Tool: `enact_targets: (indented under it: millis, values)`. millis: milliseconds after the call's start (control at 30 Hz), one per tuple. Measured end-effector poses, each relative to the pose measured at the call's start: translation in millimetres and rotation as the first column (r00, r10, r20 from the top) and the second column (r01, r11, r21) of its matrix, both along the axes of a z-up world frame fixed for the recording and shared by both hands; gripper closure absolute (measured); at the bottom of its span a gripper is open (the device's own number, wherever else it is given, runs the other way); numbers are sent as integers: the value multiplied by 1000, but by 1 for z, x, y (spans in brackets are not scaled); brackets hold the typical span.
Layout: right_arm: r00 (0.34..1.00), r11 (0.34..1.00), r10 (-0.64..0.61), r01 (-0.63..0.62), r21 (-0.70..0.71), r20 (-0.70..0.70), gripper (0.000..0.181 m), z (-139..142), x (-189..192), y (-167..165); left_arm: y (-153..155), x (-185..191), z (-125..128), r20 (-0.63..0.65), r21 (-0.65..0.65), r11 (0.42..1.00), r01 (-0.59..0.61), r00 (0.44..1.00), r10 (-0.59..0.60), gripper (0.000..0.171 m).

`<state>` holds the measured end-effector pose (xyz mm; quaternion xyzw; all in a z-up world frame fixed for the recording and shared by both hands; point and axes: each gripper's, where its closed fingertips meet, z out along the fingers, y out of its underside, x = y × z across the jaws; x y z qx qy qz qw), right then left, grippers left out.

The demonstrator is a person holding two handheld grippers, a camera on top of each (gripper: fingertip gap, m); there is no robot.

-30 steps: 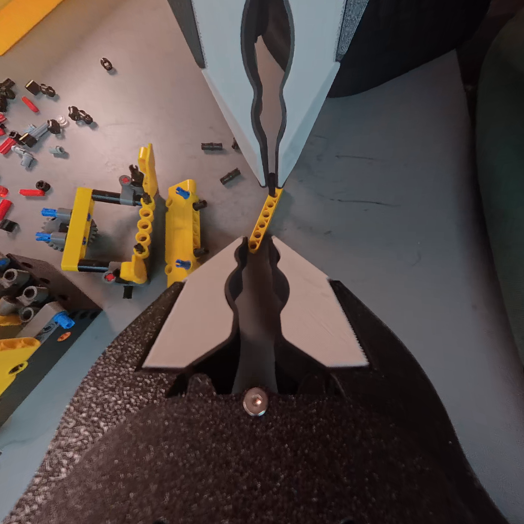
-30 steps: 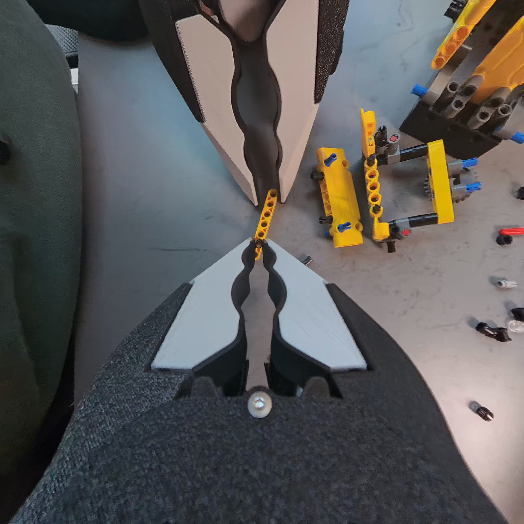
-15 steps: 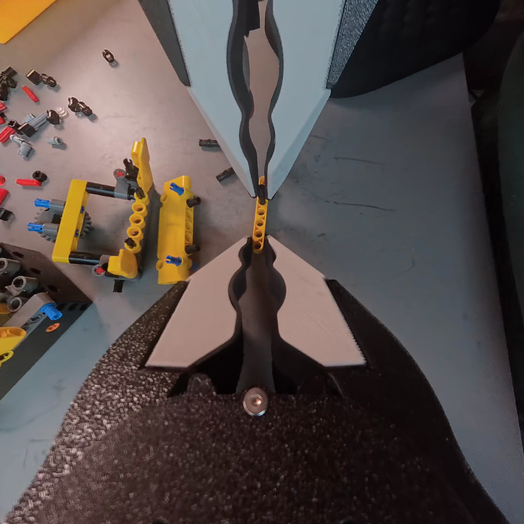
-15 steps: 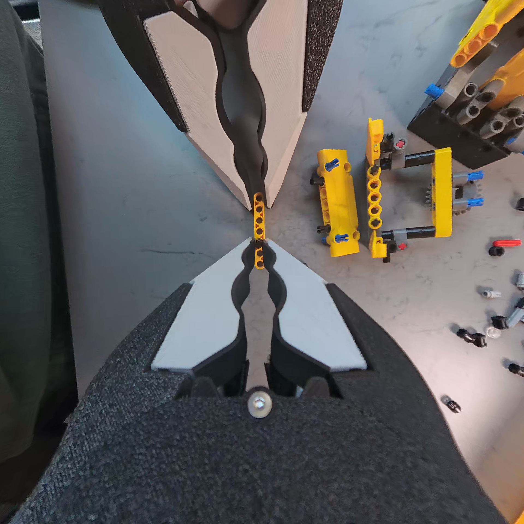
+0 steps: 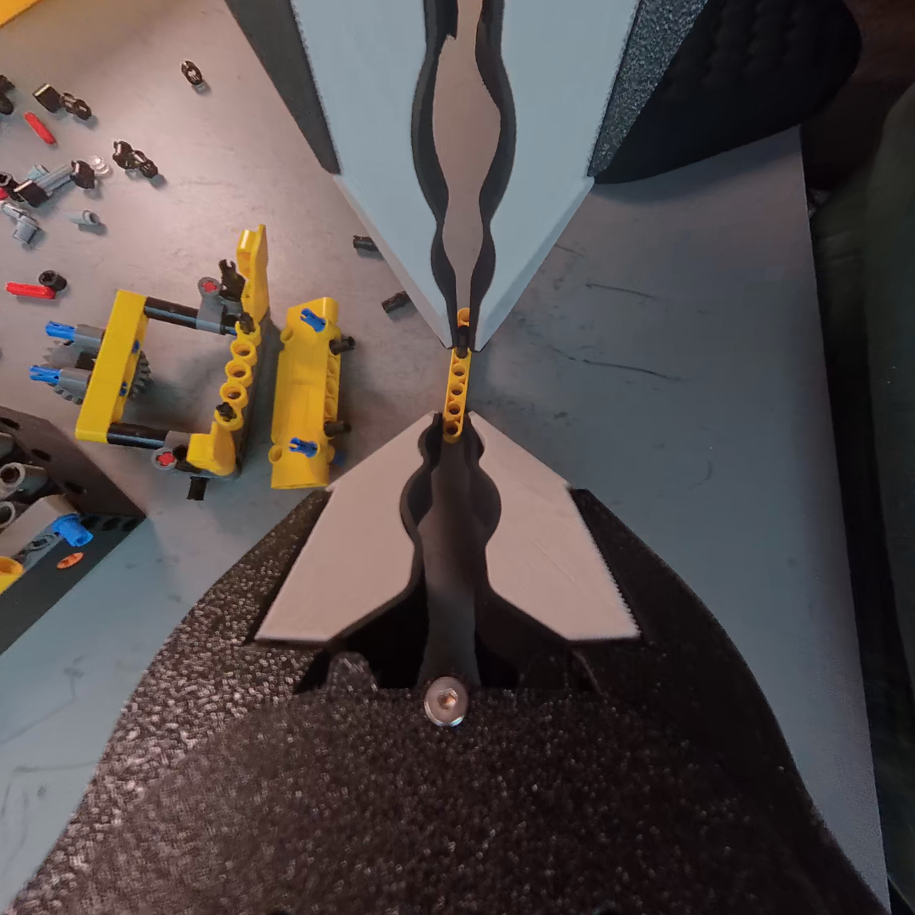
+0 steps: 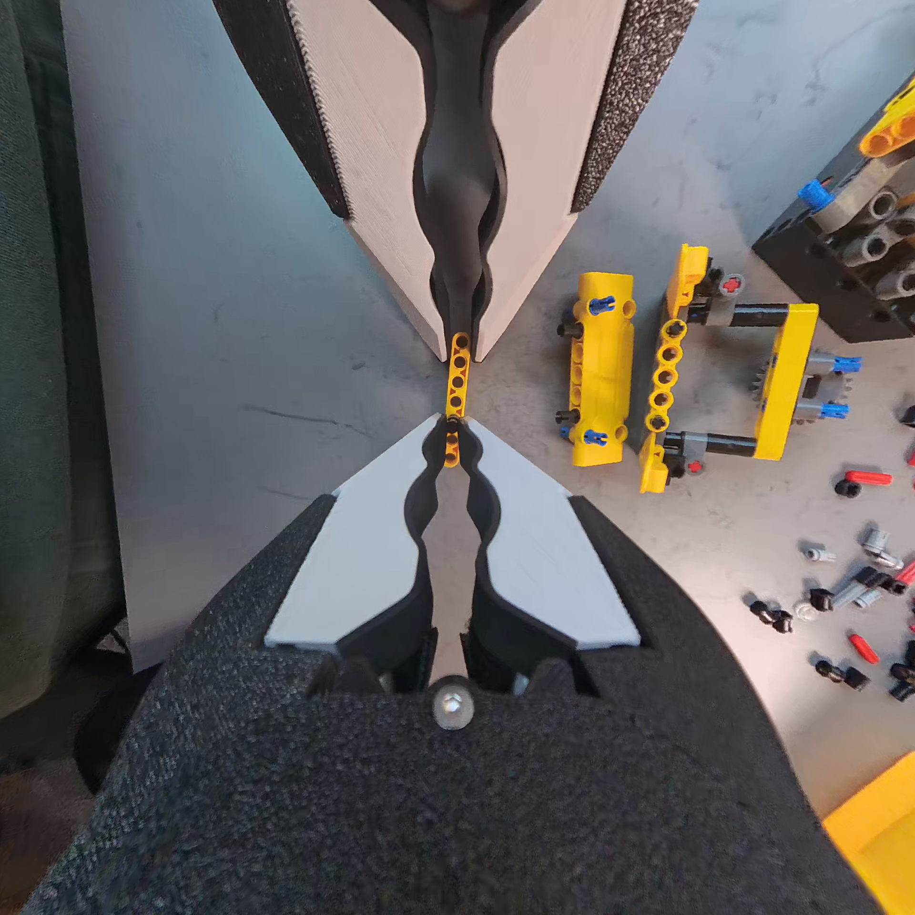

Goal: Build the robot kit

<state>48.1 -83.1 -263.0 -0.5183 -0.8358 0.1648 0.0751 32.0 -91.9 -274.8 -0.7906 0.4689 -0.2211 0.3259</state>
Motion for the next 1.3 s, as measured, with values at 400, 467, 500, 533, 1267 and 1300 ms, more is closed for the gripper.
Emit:
enact_targets:
  millis: [400, 467, 500, 533, 1267, 1300]
  values:
    - [992, 992, 123, -124, 34, 34, 179, 0, -1, -1, 0, 0, 0, 19, -33, 999, -10, 1000, 11, 165]
    - [994, 994, 104, -105, 23, 30, 179, 0, 0, -1, 0, 0, 0, 22, -39, 999, -13, 1000, 14, 165]
    - [995, 995, 94, -94, 16, 27, 179, -1, 0, -1, 0, 0, 0, 22, -39, 999, -15, 1000, 16, 165]
    - [996, 996, 88, -89, 13, 25, 179, 0, 0, -1, 0, 0, 0, 22, -38, 999, -16, 1000, 17, 165]
    - [999, 997, 41, -43, 57, 23, 179, -2, -1, -2, 0, -1, 0, 30, -60, 997, -45, 998, 47, 165]
    - [999, 998, 38, -39, 53, 27, 179, -2, -1, -2, 0, -1, 0, 31, -64, 997, -50, 998, 52, 165]
